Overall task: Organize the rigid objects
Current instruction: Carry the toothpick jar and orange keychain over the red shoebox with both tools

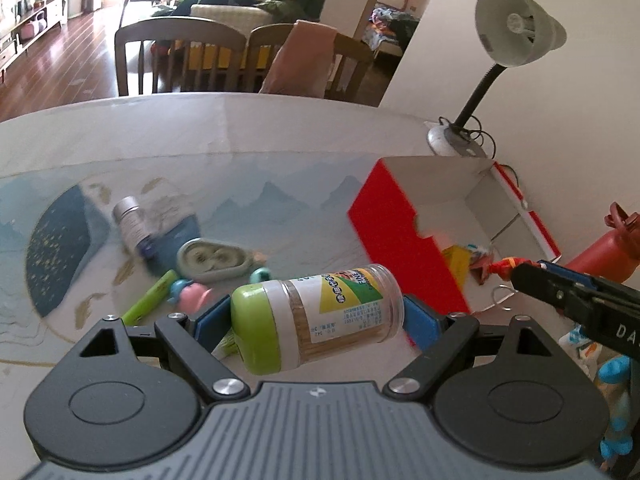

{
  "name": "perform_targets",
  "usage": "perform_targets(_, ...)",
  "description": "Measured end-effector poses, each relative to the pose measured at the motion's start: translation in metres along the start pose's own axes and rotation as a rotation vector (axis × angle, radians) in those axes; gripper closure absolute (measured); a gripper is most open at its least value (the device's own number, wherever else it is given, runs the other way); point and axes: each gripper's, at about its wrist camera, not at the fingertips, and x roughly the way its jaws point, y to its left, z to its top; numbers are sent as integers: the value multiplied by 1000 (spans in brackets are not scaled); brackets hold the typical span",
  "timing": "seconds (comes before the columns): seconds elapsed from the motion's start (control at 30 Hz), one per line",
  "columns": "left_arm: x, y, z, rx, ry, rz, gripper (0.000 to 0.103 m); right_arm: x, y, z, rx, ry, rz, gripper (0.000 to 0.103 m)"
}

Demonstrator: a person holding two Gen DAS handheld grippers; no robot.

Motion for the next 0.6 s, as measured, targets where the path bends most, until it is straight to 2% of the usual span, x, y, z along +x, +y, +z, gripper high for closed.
perform_targets(0.3, 16, -41, 26, 23, -30, 12, 13, 6, -46, 16, -15, 0, -20, 55)
perform_targets(0.6, 52, -83, 48, 61, -16, 32, 13, 16, -88, 28, -49, -15, -69, 55)
